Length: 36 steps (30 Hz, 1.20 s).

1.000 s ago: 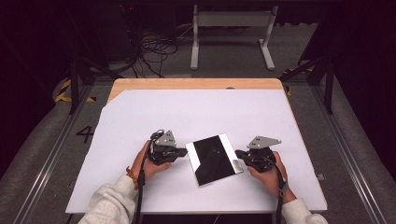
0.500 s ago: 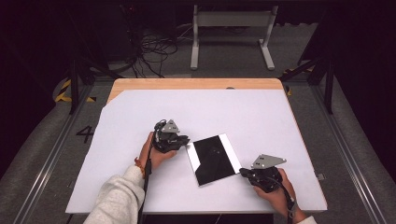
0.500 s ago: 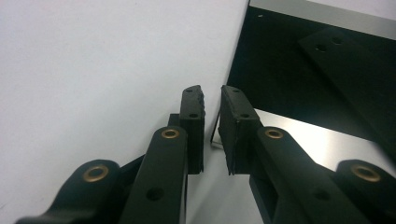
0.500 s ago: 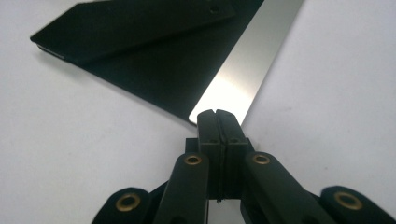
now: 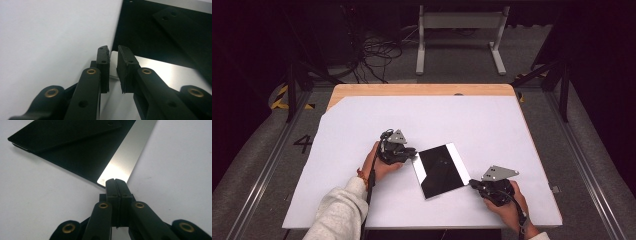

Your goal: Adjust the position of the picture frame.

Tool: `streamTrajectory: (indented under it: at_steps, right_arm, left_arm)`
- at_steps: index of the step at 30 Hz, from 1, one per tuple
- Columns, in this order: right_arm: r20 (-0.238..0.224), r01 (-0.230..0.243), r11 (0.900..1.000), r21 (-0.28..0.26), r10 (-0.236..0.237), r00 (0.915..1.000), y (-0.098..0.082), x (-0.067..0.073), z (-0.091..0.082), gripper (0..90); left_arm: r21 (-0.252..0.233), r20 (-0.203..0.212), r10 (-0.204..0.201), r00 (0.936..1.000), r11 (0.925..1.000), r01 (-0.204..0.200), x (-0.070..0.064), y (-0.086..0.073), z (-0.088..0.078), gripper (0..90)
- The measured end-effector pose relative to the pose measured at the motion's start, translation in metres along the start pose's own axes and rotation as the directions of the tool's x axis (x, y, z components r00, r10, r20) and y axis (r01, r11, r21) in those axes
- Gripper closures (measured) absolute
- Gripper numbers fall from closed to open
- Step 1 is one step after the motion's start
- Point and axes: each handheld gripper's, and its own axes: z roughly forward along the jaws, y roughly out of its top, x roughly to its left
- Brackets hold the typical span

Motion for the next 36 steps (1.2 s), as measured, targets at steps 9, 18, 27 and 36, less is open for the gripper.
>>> streamTrajectory:
  at_steps: [9,18,27,36]
  right_arm:
    - [0.006,-0.010,1.000,-0.004,0.011,0.9999,0.001,-0.002,0.002,90.0]
    - [0.011,-0.012,1.000,-0.006,0.012,0.9999,0.002,-0.003,0.003,90.0]
    - [0.018,-0.024,1.000,-0.005,0.024,0.9995,0.004,-0.007,0.005,90.0]
    - [0.019,-0.065,0.998,-0.019,0.065,0.9977,0.009,-0.018,0.014,90.0]
  left_arm:
    - [0.001,-0.075,-0.027,0.9968,0.9996,0.027,0.007,-0.004,0.001,78.0]
    - [0.010,-0.037,-0.012,0.9993,0.9999,0.012,0.008,-0.005,0.001,87.3]
    - [0.044,0.004,0.005,1.0000,0.9990,-0.005,0.005,-0.008,-0.006,90.0]
    - [0.067,0.025,0.023,0.9994,0.9974,-0.025,-0.009,-0.022,-0.022,90.0]
